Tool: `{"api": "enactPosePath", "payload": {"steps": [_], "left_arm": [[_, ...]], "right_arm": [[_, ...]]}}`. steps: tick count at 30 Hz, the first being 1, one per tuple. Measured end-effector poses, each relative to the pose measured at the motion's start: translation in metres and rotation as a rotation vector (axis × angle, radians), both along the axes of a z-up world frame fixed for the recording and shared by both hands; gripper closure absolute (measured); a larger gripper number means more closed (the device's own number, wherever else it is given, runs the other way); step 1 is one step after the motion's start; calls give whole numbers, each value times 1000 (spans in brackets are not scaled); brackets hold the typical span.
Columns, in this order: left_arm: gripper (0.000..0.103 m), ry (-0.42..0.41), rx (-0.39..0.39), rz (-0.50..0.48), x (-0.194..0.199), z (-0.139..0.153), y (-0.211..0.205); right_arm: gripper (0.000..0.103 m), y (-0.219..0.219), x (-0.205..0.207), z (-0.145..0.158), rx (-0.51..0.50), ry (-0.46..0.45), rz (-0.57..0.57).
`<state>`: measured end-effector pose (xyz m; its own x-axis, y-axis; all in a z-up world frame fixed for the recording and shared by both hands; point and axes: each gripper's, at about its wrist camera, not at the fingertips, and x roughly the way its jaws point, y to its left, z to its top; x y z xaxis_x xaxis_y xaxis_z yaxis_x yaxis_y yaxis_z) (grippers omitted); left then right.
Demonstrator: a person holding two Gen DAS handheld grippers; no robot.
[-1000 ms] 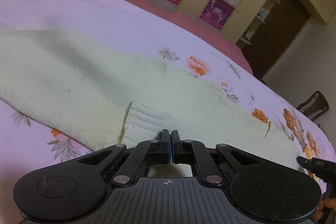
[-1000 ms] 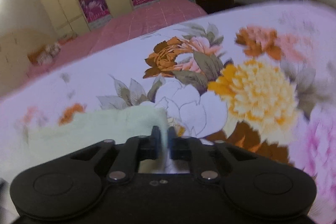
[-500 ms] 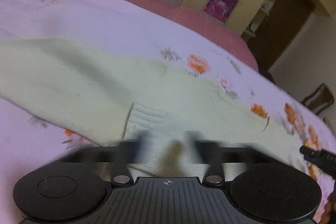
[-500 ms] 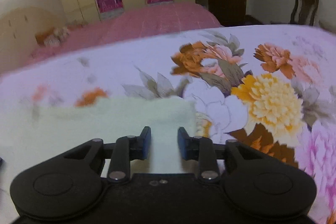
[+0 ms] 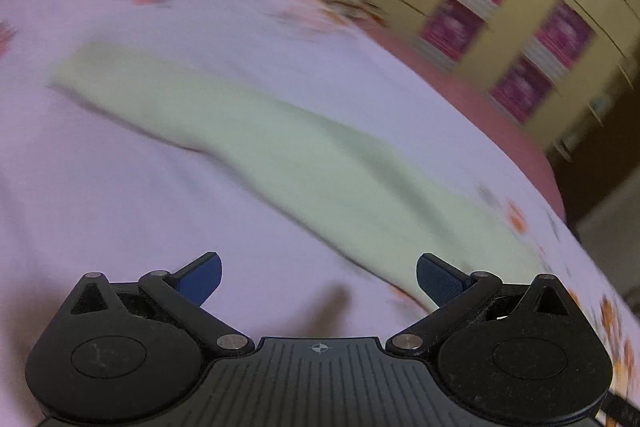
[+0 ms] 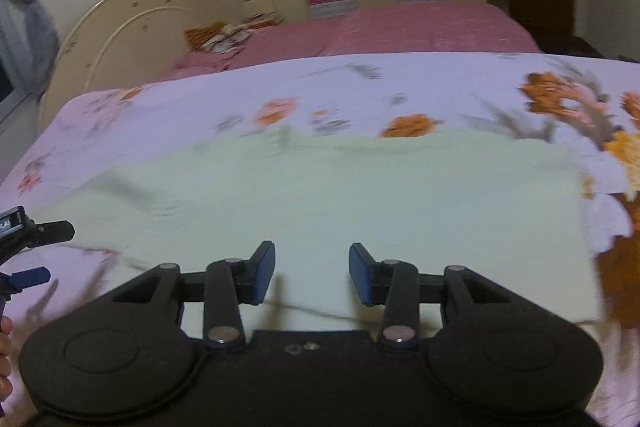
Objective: Fold small clothes
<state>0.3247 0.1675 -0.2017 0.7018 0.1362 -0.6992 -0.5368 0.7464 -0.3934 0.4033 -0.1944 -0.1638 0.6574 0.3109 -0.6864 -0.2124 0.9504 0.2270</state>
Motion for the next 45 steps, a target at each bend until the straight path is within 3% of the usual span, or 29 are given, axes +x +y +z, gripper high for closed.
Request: {"api": "enactPosePath", "payload": {"steps": [4,5,9,16,17,18,19,21,22,24,26,29,31,32,35,36,39,42,45], "left_arm": [[1,-27,-73,150,-22,-15,50],[6,-40,-93,180,-26,-19,61],[21,-96,-133,218,-27,-29,94],[22,-177,-159,281,2,-43,129],[31,-191,-158,291,7,-44,134],[51,-188,-159,308,12,-46,139],[57,-189,-174,327,15,-46,148],[89,-190,-213,366,16,-51,161],[96,-191,-223,363,16,-53,165],[97,-205,-231,348,18,-52,169],[97,-235,-189,308,21,-41,164],[97,-283,-99,176,37,-16,147],[97,-313,-45,70,51,1,126],[103,-332,-24,9,58,11,111],[103,-384,14,-200,78,35,55],[103,-393,-5,-272,86,39,33],[103,-371,-3,-450,101,40,-30],[102,-291,-3,-410,101,24,-50],[101,-158,6,-294,98,6,-25]], "right_arm": [[62,28,2,0,17,5,39],[62,34,2,-1,14,3,48],[61,57,5,-6,1,9,73],[61,77,9,-14,-8,15,58],[61,79,9,-15,-6,15,53],[61,81,11,-15,-7,14,47],[61,83,13,-17,-11,12,43],[61,85,17,-18,-24,8,36],[61,86,18,-19,-28,5,32],[61,87,21,-18,-36,-4,23],[61,88,23,-17,-39,-17,13],[61,93,26,-31,-106,9,15],[60,98,23,-33,-148,-26,39],[60,98,23,-32,-149,-20,39],[60,79,25,-22,0,12,7],[60,71,24,-19,40,16,-5],[60,48,17,-11,79,10,-44],[55,25,8,-5,92,10,-78],[49,11,-2,-3,79,-2,-73]]}}
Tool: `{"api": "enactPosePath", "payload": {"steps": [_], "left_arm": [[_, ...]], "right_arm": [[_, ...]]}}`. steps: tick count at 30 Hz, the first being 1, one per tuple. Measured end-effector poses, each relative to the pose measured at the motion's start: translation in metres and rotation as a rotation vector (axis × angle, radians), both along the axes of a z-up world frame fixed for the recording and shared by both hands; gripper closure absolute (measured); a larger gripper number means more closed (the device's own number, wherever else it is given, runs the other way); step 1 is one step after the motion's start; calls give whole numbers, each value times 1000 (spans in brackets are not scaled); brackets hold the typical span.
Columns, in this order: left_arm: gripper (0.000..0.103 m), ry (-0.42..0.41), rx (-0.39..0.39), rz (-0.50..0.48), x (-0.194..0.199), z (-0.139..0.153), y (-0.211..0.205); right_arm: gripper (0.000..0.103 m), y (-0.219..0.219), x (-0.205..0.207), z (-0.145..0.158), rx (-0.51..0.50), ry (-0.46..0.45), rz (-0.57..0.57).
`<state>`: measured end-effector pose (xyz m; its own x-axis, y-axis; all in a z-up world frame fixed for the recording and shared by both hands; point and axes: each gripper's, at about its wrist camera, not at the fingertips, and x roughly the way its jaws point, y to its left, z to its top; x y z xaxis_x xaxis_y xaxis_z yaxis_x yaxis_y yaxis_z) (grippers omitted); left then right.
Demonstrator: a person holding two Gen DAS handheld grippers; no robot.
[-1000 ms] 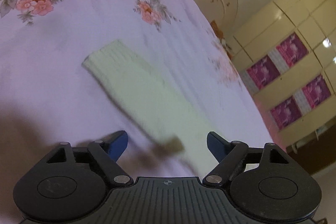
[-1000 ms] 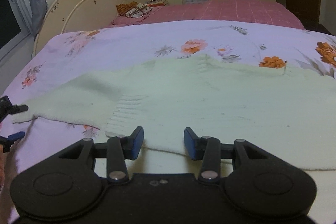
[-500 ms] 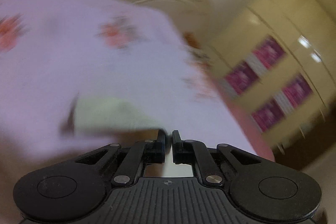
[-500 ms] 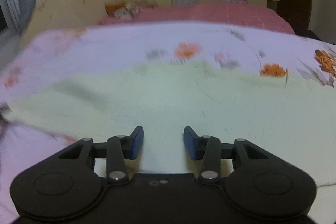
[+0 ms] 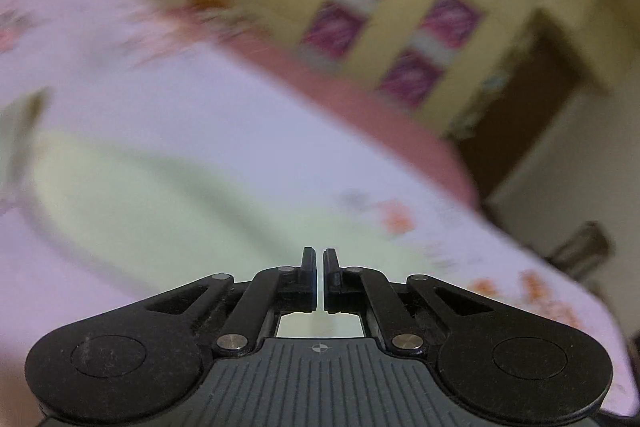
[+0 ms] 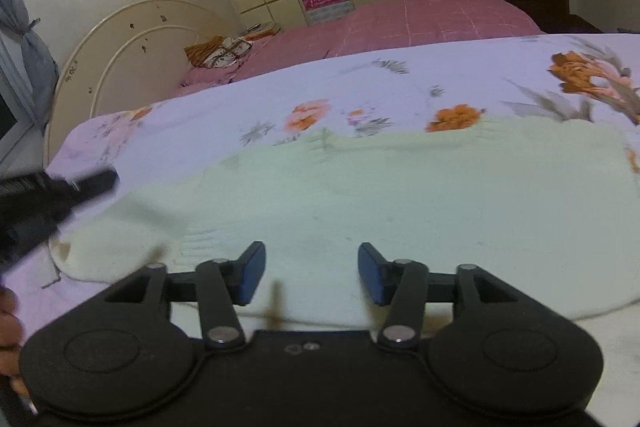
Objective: Fold small clothes
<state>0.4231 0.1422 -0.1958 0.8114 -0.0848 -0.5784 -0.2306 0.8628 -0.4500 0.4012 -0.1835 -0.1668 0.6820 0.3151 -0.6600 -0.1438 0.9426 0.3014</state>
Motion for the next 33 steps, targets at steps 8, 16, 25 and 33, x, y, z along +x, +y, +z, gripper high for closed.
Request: {"api": "enactPosePath", "payload": {"steps": [8,16,25,33], "left_arm": [[0,14,7,447,-48,-9,94],[34,6,-182,451,-34,-43,116],[72,-38,-154,586,-9,-56,141],[100,-146,-162,513,-19,-38,146]], "right_arm": [[49,5,1,-11,11,37,22],[45,29,6,-12,-15,34,67],[45,32,7,-15,-49,29,54],[45,30,10,-17,-31,26,41]]}}
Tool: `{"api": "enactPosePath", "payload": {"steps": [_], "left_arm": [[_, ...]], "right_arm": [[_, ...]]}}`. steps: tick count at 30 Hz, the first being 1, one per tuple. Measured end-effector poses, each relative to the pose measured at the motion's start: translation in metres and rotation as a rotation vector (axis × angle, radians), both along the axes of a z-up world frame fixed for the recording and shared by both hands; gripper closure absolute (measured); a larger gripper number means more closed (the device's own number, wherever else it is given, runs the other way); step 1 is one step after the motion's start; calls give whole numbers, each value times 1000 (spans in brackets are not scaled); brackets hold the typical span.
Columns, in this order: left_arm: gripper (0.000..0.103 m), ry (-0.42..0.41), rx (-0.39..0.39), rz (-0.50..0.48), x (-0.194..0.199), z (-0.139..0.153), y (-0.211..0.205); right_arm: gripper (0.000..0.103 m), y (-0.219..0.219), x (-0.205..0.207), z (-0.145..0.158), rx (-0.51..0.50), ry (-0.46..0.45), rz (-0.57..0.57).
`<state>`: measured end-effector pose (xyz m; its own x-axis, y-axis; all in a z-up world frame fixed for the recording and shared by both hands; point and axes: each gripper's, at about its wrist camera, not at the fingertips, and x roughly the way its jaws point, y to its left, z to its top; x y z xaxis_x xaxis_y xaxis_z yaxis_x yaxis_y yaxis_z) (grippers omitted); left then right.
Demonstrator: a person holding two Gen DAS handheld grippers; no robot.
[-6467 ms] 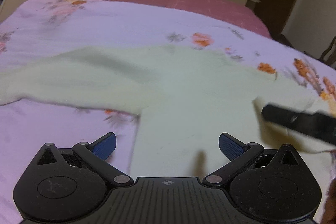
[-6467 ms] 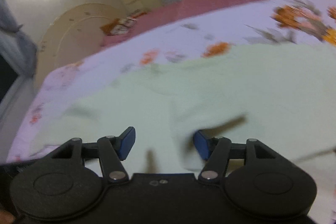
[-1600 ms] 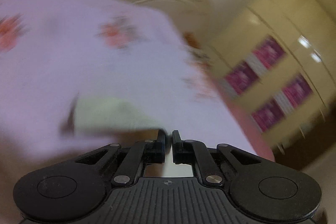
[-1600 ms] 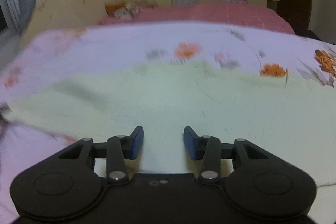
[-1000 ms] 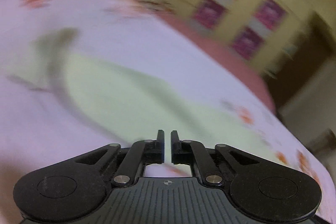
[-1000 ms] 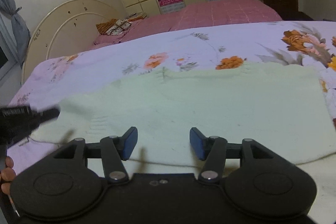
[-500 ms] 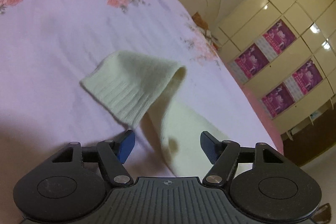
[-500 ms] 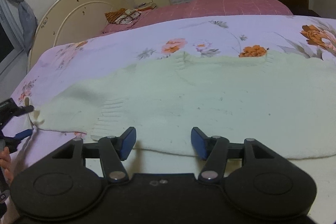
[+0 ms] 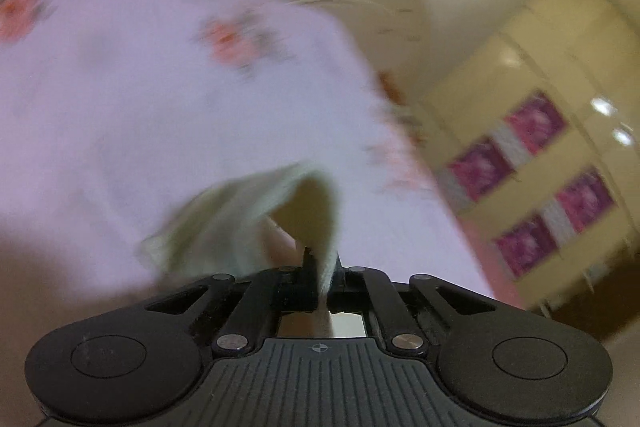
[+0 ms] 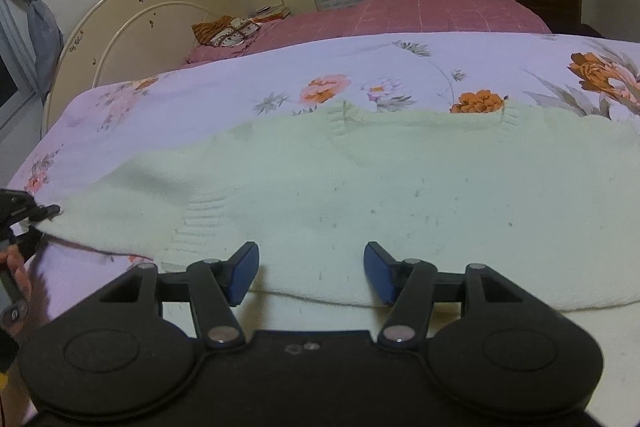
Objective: Fold small clothes
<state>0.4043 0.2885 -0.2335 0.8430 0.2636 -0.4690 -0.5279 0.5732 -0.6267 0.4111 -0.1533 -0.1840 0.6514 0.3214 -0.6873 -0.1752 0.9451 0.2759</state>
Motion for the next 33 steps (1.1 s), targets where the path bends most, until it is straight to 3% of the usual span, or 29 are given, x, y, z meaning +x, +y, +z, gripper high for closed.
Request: {"api": "enactPosePath", "payload": {"steps": [3,8,11,14,16,17,18,20,21,23,25,27,29,33], "left_arm": [[100,-82,163,-185,8,37,-40],[100,-145,304,-576,24,65,-147],[99,-5,416,-842,38,47,-225],[99,202,570,-995,46,21,-285],[78,224,671,-1015,34,17,-307],[45,203,678,-1023,27,19,-310],[22,173,676,-1012,21,24,-310],[18,103,694,-967,5,37,-307],[17,107,690,-971,2,44,-307],[17,113,625,-968,3,53,-292],[17,126,515,-900,1,59,-269],[17,140,331,-831,0,63,-234],[17,158,225,-731,-9,58,-200],[17,279,248,-549,-3,35,-154]], "right_arm": [[46,-5,1,-1,26,0,-14],[46,-18,-1,2,53,0,-54],[46,-34,-6,6,56,-7,-92],[46,-58,-13,8,55,-1,-136],[45,-69,-18,10,56,3,-145],[43,-73,-21,12,52,-4,-146],[40,-76,-23,13,49,-13,-145],[39,-79,-26,15,51,-29,-139],[39,-80,-26,16,56,-32,-136],[39,-77,-24,16,68,-33,-132],[39,-72,-22,16,83,-32,-114],[39,-61,-21,18,80,-37,-72],[39,-48,-19,20,79,-47,-34],[36,-7,-17,22,67,-65,77]]}}
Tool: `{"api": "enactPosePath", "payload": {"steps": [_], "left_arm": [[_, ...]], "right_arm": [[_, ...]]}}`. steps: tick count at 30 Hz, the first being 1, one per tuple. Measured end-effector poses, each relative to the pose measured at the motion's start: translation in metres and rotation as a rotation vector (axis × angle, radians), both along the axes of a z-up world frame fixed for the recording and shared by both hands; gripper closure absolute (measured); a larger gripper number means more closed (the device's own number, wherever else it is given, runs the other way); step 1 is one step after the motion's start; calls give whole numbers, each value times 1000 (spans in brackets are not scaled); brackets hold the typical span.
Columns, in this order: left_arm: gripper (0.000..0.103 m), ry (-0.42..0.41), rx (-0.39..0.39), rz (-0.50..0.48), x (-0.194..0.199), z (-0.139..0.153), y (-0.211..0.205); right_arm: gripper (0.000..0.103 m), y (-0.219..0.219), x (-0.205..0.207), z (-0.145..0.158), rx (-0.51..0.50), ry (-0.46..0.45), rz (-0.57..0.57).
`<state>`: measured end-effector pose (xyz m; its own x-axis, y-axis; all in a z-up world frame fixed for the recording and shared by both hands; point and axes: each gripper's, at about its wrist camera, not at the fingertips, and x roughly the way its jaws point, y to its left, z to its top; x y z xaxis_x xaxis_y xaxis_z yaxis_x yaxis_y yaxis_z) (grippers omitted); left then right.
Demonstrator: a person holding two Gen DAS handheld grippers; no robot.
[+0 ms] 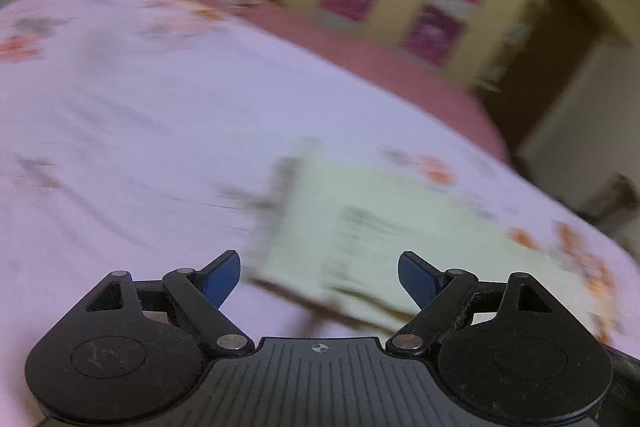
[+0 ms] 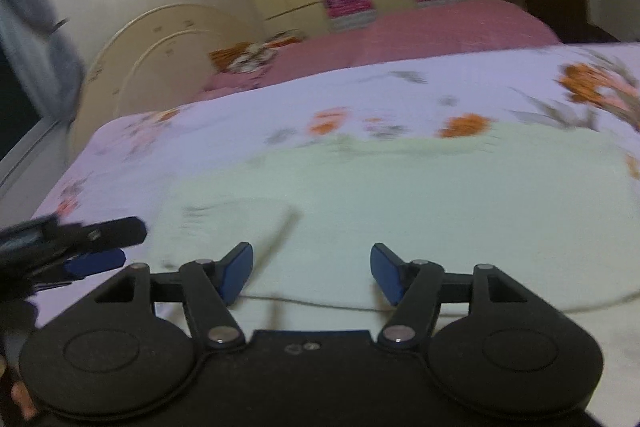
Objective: Fold small clothes
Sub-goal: 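Grasp the ribbed hem of the sweater with the right gripper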
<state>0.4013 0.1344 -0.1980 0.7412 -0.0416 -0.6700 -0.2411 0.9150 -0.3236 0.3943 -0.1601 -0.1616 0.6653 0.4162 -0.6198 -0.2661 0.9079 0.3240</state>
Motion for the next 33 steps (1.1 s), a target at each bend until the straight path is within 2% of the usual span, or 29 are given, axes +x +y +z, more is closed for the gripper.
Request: {"api": "enactPosePath", "payload": {"steps": [3,5,6,7,8,10,11,14,17,18,20,21,23,24,25,26,27,29,30,31,32,33], "left_arm": [[17,30,34,29,7,-15,8],[17,48,44,17,11,-25,6],[17,60,48,5,14,-31,2],[17,69,58,-3,12,-31,5],[17,63,83,-9,12,-31,1],[17,47,110,-35,11,-29,-8],[17,45,108,-38,10,-29,-9],[17,25,81,-59,5,-25,-10],[17,25,128,-98,4,-28,-21],[17,22,140,-107,4,-30,-26],[17,14,164,-121,5,-30,-34],[17,13,180,-127,6,-30,-38],[17,22,220,-139,8,-30,-44],[17,25,236,-146,8,-30,-45],[17,26,244,-150,8,-30,-47],[17,28,250,-152,8,-30,-47],[17,30,255,-152,8,-29,-48],[17,36,270,-155,8,-29,-50],[17,38,277,-156,8,-30,-51],[17,39,281,-157,8,-29,-51],[17,39,282,-157,8,-29,-51],[17,38,282,-157,8,-29,-51]], "right_arm": [[35,39,0,-8,-99,-24,88],[40,61,1,-16,-205,-46,107],[47,71,4,-21,-265,-55,97],[60,75,9,-23,-287,-54,93],[64,77,13,-24,-276,-47,92],[91,72,21,-20,-213,-33,65],[94,65,22,-17,-165,-32,39],[96,23,24,-5,14,-24,-123],[96,-35,25,-11,170,59,-294],[96,-52,25,-19,199,101,-337],[84,-68,23,-29,179,145,-362],[75,-69,22,-29,154,141,-355],[68,-61,20,-24,80,103,-338],[53,-55,20,-20,31,76,-329],[33,-48,22,-16,-24,44,-323],[28,-40,24,-13,-71,14,-304],[29,-33,29,-12,-110,-1,-275],[36,-26,42,-9,-129,-8,-219],[45,-21,47,-10,-134,-7,-198],[61,-19,52,-12,-135,0,-186],[70,-19,55,-12,-123,6,-181],[87,-23,58,-12,-94,16,-195]]}}
